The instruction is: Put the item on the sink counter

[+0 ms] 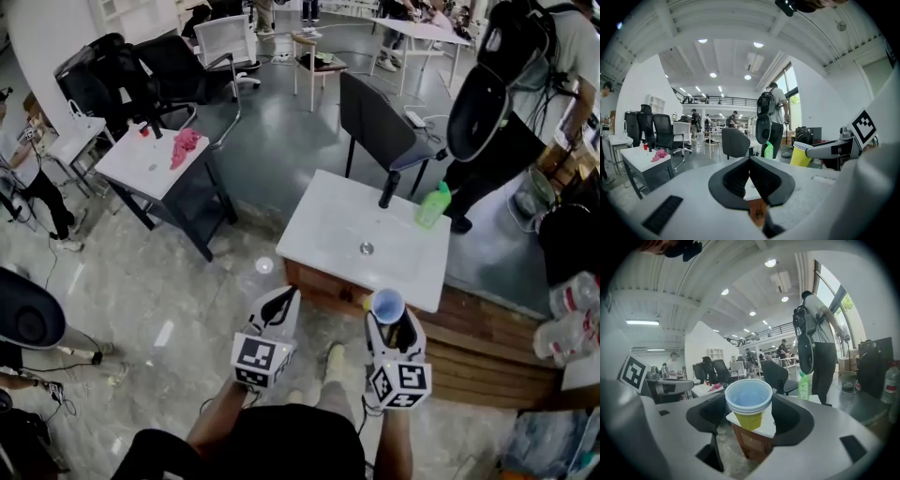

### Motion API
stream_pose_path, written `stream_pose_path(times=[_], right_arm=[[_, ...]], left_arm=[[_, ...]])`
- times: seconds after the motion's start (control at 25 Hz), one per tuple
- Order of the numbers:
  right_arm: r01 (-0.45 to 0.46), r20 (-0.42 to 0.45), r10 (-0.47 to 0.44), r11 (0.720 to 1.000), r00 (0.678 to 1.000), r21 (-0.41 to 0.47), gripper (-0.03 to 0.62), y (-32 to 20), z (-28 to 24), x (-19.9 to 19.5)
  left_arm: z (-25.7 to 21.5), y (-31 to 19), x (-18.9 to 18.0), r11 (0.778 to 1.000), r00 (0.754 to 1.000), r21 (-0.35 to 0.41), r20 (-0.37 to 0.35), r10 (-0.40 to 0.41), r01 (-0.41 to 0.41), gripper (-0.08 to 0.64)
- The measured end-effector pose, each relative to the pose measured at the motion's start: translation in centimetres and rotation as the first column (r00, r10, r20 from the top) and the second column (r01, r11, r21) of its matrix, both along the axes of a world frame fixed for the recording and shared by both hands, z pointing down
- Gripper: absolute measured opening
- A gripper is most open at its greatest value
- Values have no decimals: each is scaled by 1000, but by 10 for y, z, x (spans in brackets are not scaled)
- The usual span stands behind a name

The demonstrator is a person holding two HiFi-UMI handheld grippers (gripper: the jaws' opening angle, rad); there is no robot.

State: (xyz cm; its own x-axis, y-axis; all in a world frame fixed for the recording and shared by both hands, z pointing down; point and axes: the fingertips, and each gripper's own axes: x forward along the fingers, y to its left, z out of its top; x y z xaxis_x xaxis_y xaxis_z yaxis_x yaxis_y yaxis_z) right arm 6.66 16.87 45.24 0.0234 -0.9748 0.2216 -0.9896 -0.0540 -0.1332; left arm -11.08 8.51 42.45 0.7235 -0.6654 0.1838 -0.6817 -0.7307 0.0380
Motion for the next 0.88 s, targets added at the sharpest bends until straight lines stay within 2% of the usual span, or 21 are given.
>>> stream_pose_path(times=[0.44,0.88], right_arm=[[122,15,-121,993,992,-11,308,-94,-2,43],[213,30,-212,976,977,-39,308,-147,2,77]], left_arm=[[-11,-74,43,994,994,-1,8,-105,105,2],[-3,-109,75,982,983,-33,31,-182,183,2]])
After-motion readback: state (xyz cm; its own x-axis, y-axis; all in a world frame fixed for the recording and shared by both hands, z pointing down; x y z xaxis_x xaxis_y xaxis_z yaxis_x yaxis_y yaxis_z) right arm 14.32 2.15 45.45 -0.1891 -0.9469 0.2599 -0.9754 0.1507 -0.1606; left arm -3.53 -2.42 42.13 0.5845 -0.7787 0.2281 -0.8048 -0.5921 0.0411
